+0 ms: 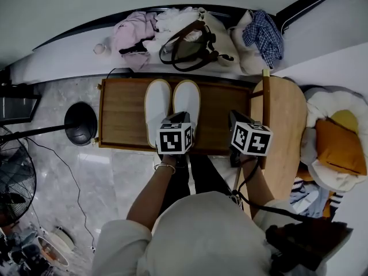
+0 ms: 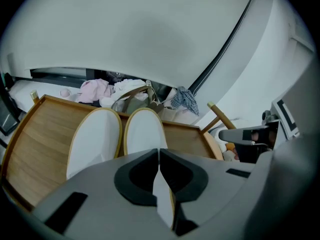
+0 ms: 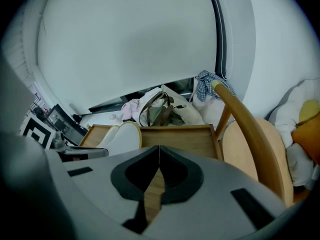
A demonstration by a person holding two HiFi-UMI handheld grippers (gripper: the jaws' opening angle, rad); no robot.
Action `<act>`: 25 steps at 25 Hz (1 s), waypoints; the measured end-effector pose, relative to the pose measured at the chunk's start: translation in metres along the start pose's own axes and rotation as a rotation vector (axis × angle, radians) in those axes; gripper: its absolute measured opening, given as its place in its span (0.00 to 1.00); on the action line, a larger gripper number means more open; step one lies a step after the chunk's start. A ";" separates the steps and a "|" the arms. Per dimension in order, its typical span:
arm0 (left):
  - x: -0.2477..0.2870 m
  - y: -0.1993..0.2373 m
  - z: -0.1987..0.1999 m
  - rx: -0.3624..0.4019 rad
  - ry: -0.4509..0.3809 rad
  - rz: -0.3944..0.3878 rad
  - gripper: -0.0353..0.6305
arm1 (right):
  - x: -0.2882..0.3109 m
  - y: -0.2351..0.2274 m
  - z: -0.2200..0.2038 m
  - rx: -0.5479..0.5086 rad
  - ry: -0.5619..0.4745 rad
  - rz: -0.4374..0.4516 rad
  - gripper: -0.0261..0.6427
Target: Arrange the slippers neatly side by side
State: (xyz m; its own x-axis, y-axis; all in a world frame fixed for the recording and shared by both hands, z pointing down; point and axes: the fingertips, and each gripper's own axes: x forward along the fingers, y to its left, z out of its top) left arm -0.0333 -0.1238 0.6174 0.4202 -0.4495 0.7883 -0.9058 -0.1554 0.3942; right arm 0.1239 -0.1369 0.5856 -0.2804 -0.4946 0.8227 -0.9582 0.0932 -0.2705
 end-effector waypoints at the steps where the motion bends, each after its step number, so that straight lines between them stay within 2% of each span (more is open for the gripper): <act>1: 0.002 0.001 -0.001 -0.003 0.004 0.000 0.09 | 0.002 0.000 -0.002 0.003 0.005 0.000 0.09; 25: 0.018 0.016 -0.009 -0.019 0.059 0.036 0.09 | 0.025 -0.001 -0.010 0.035 0.049 0.004 0.09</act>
State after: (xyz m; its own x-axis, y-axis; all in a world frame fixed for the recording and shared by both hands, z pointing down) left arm -0.0392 -0.1270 0.6420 0.3903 -0.4021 0.8282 -0.9194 -0.1230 0.3736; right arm 0.1175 -0.1402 0.6113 -0.2879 -0.4510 0.8448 -0.9546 0.0646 -0.2908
